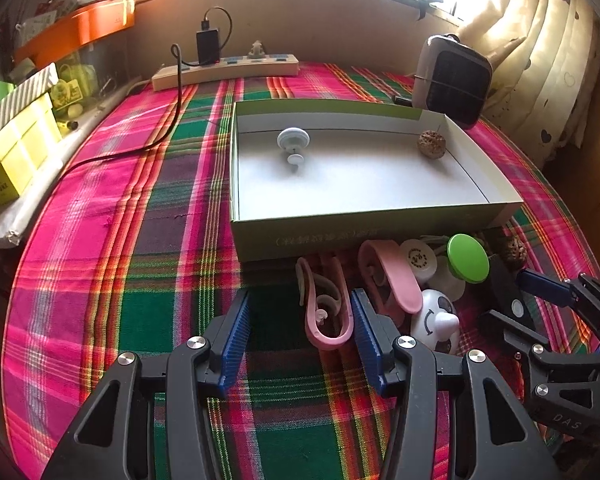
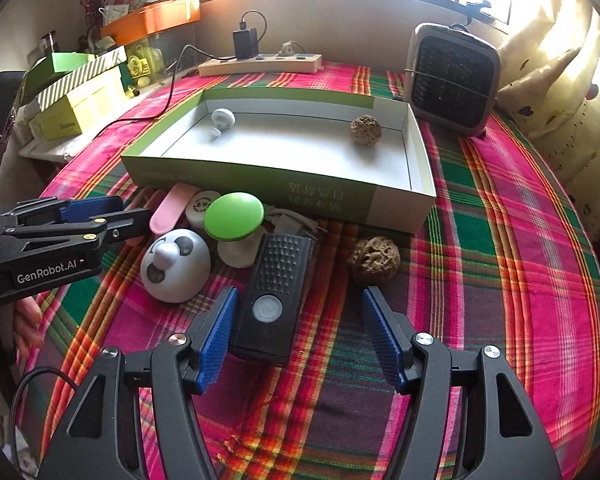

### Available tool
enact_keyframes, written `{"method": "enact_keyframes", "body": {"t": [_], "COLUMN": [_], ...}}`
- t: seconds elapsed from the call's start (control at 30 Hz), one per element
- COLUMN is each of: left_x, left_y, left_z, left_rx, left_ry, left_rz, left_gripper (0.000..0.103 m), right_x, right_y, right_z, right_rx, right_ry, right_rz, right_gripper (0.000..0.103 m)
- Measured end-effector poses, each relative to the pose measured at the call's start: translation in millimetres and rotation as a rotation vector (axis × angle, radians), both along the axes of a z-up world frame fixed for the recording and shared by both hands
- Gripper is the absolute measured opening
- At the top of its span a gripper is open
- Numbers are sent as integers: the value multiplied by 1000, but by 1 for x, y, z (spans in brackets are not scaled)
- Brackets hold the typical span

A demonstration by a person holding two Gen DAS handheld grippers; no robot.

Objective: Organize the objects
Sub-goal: 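Grasp the black remote with the right tool while the left tool grasps the pink clip, then lift the black remote and pink clip and carry both into the box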

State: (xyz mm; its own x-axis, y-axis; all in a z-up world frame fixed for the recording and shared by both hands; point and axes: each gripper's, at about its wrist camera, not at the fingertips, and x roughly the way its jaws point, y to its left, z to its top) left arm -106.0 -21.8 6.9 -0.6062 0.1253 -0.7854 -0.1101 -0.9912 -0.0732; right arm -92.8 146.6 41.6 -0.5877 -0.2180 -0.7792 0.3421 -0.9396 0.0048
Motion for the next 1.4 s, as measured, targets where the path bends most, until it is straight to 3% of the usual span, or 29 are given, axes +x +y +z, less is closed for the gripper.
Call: {"method": "enact_keyframes", "body": {"t": [0.63, 1.0, 1.23, 1.4], "left_x": [-4, -2, -1, -1], "left_y": [3, -1, 0, 0], "left_z": [-2, -1, -1, -1], "left_rx": [-51, -55, -61, -61], "left_ry": [17, 23, 24, 22], "left_rz": [22, 50, 48, 47], "left_gripper": [46, 27, 21, 21], "right_x": [-6, -3, -2, -2], "right_y": [2, -1, -1, 1], "right_z": [-2, 0, 1, 0], "right_rx": [11, 6, 3, -11], "right_ry": [-8, 2, 3, 1], "right_rz": [3, 22, 24, 21], "right_gripper": [63, 38, 29, 29]}}
